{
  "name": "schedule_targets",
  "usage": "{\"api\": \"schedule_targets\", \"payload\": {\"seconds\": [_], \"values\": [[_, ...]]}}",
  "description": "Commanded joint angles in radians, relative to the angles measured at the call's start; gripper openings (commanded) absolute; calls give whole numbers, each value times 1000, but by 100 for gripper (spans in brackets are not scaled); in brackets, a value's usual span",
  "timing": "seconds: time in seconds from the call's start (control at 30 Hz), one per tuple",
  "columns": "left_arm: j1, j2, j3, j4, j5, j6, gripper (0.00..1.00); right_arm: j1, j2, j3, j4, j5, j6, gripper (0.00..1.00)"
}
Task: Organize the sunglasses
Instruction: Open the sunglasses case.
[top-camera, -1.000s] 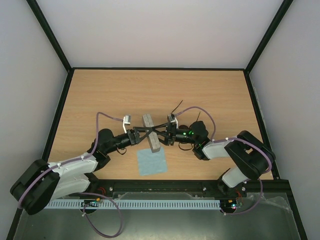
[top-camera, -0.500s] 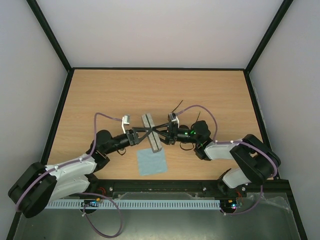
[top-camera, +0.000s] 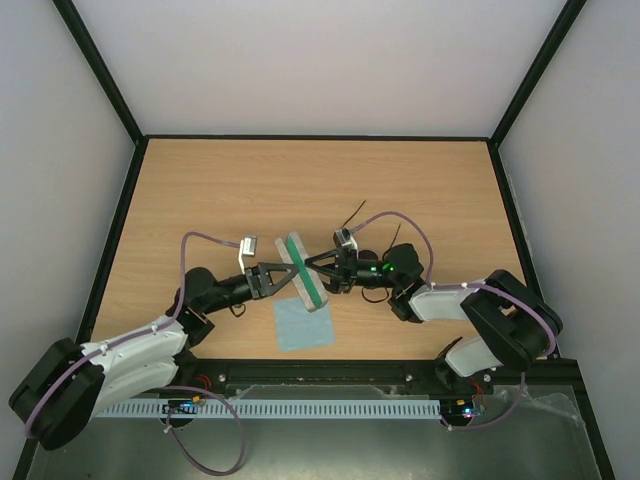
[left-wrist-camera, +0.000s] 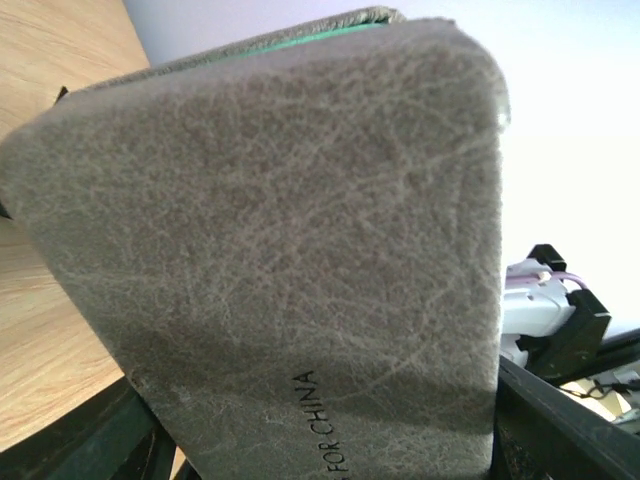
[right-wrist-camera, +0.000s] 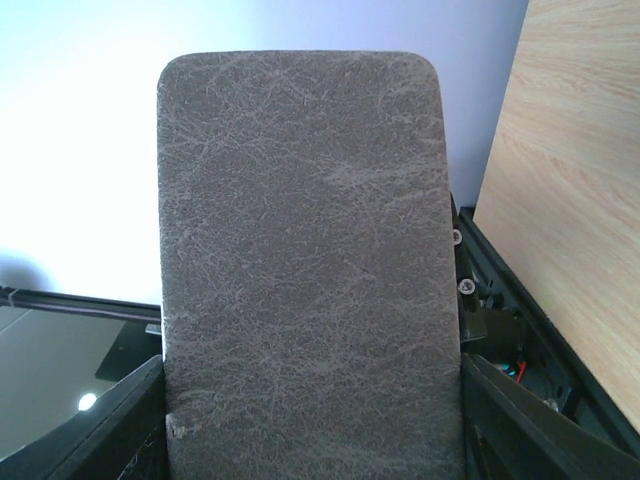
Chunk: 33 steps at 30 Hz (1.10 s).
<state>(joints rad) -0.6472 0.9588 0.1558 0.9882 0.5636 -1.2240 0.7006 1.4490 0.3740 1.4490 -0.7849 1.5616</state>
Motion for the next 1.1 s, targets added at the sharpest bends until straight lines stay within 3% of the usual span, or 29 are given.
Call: {"api": "schedule_targets", "payload": {"seconds": [0.0,1.07], "values": [[60,-43,-64,-58,-58,60,54,-38,-27,-15,252,28,127,6],[71,-61,-95,-90,-21,69,62,-86,-21,-6,314,24,172,5]]}}
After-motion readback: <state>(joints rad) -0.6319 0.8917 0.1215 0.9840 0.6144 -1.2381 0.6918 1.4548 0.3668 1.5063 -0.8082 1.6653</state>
